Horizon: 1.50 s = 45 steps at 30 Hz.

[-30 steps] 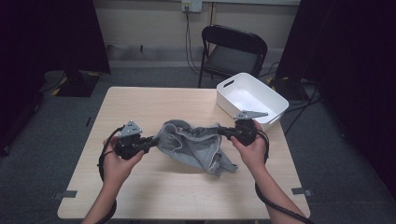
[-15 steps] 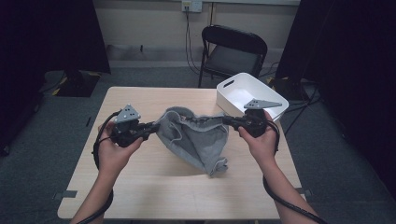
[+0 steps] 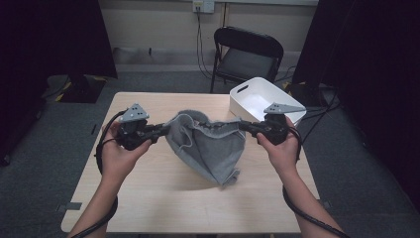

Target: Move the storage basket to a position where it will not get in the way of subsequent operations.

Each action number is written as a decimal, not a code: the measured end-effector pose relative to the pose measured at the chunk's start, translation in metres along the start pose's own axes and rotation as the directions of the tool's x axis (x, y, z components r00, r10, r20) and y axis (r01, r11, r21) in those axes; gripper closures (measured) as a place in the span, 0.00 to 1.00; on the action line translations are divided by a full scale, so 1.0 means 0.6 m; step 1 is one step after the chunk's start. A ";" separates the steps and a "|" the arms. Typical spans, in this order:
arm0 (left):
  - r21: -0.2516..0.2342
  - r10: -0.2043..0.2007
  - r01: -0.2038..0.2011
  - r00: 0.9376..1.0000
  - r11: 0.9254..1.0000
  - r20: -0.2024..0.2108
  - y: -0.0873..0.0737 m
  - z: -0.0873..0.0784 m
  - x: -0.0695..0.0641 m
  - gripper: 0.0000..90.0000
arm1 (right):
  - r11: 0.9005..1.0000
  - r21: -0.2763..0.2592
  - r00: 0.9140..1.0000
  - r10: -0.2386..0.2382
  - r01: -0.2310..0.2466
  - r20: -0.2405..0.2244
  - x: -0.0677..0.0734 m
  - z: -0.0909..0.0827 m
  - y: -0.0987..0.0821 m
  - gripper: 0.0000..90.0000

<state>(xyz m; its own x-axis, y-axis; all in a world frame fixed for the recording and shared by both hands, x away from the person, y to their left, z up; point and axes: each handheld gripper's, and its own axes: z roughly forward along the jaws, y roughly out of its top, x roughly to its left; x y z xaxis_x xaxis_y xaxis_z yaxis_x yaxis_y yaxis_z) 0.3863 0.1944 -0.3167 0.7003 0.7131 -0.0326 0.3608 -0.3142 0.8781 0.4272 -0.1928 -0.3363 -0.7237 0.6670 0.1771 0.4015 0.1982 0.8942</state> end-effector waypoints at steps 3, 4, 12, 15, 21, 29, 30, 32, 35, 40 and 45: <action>-0.007 0.002 -0.002 1.000 1.000 0.002 0.002 -0.007 -0.002 0.92 | 1.000 -0.002 1.000 -0.005 0.005 -0.001 0.002 -0.005 0.002 1.00; -0.008 0.000 0.000 1.000 1.000 0.003 0.002 -0.009 -0.002 0.92 | 1.000 -0.007 1.000 -0.011 0.011 -0.003 0.005 -0.012 0.005 1.00; -0.009 -0.001 0.001 1.000 1.000 0.001 -0.005 -0.019 -0.006 0.92 | 0.999 0.011 1.000 -0.030 0.030 0.004 0.015 -0.023 0.000 1.00; 0.001 -0.007 0.007 1.000 1.000 0.000 -0.012 -0.015 -0.005 0.92 | 1.000 0.022 1.000 -0.015 0.015 -0.002 0.013 -0.018 -0.014 1.00; 0.006 -0.005 0.005 1.000 1.000 -0.002 -0.017 -0.015 -0.001 0.92 | 1.000 0.019 1.000 0.006 -0.005 -0.008 0.005 -0.015 -0.024 1.00; -0.019 0.001 -0.001 1.000 1.000 0.009 -0.010 -0.030 -0.012 0.92 | 1.000 0.006 1.000 -0.013 0.013 -0.009 0.017 -0.029 -0.012 1.00; -0.019 0.003 -0.003 1.000 1.000 0.008 -0.011 -0.032 -0.012 0.92 | 1.000 0.008 1.000 -0.015 0.015 -0.010 0.019 -0.030 -0.013 1.00; -0.019 -0.001 0.001 1.000 1.000 0.006 -0.016 -0.036 -0.014 0.92 | 1.000 0.010 1.000 -0.022 0.023 -0.011 0.024 -0.031 -0.016 1.00; -0.006 -0.007 0.007 1.000 1.000 0.009 -0.027 -0.036 -0.012 0.92 | 1.000 0.015 1.000 -0.009 0.010 -0.020 0.027 -0.029 -0.023 0.99; 0.018 -0.039 0.038 0.999 0.999 0.023 -0.042 -0.018 0.016 0.92 | 0.998 0.058 1.000 0.015 -0.013 -0.027 0.018 -0.004 -0.028 1.00; 0.055 -0.089 0.092 0.995 0.994 -0.045 -0.029 0.025 0.085 0.92 | 0.995 0.064 0.994 0.075 -0.080 0.082 -0.029 0.073 0.025 1.00</action>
<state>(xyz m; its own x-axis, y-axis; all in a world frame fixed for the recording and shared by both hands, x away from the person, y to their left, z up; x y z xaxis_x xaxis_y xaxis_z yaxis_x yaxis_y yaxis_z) 0.4251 0.2265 -0.3408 0.6368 0.7658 -0.0894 0.4567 -0.2812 0.8440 0.4704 -0.1701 -0.3442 -0.6435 0.7363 0.2093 0.4933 0.1898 0.8489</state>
